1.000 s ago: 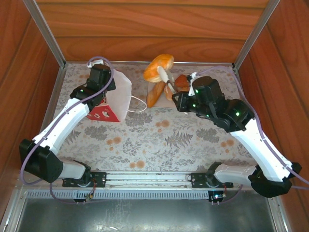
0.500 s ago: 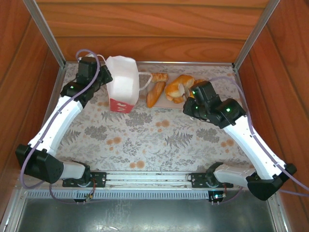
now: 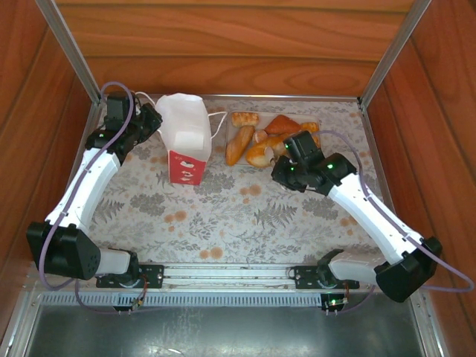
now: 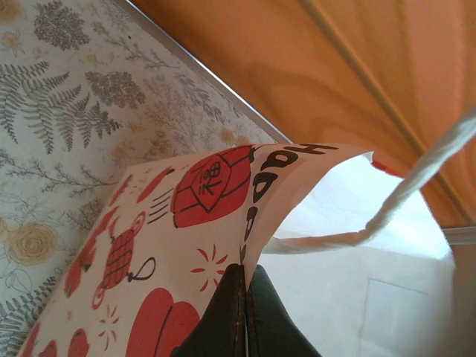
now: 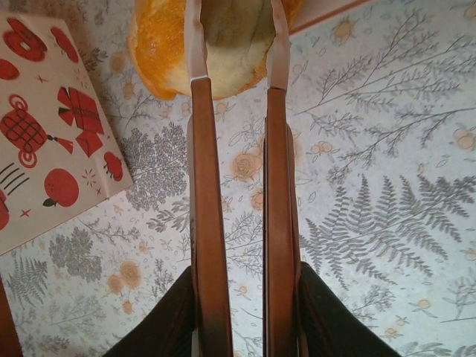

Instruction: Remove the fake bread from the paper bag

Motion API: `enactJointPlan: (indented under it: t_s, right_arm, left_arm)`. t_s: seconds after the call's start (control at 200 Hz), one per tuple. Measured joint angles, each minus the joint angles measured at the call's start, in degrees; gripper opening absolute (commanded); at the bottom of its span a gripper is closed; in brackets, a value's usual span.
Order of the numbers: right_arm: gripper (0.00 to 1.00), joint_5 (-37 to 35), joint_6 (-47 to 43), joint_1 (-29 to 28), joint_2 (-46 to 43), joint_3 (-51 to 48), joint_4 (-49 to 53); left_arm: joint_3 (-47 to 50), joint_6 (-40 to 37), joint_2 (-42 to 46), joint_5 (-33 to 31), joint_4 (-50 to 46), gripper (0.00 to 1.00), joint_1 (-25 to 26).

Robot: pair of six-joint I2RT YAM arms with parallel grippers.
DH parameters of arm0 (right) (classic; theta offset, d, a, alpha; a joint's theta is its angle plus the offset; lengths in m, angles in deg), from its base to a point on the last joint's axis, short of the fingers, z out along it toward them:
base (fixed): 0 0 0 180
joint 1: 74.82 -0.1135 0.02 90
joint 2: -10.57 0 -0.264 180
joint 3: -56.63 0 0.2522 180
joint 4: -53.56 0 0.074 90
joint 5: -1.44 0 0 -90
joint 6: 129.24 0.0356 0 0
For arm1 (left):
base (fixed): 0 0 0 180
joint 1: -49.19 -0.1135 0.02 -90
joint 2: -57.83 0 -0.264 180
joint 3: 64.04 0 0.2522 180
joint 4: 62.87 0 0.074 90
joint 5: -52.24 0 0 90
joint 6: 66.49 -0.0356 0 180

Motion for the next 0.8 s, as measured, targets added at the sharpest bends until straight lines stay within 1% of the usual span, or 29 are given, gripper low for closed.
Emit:
enactJointPlan:
  t_s: [0.345, 0.8]
  right_arm:
    - [0.16, 0.9, 1.9, 0.9, 1.8, -0.4, -2.2]
    - [0.18, 1.1, 5.0, 2.4, 6.0, -0.8, -7.1]
  left_arm:
    - [1.9, -0.7, 0.0, 1.4, 0.3, 0.0, -2.9]
    - [2.3, -4.4, 0.0, 1.0, -0.5, 0.0, -3.2]
